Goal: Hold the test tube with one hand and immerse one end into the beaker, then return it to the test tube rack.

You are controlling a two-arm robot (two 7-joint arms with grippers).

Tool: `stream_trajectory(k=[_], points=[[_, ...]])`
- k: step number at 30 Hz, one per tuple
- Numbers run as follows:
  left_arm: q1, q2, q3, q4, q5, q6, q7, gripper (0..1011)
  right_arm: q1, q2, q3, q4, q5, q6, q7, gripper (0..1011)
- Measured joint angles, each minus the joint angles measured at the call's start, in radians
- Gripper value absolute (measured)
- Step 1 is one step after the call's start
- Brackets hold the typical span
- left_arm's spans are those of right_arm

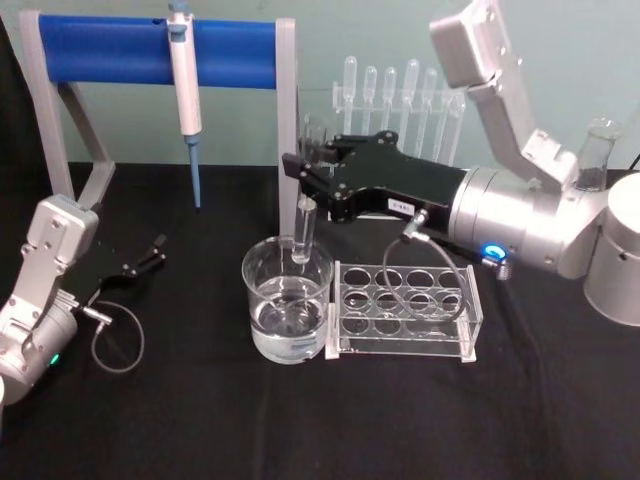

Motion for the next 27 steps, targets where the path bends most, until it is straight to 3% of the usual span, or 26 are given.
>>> stream_trajectory(k=[13, 27], points=[[0.0, 0.0, 0.0, 0.0, 0.0, 0.0, 0.0, 1000, -0.015, -0.04, -0.04, 0.09, -0.042, -0.051, 0.016, 225], [0.0, 0.0, 0.0, 0.0, 0.0, 0.0, 0.0, 1000, -0.045, -0.076, -0.055, 0.179, -0.099, -0.121, 0.044, 225]])
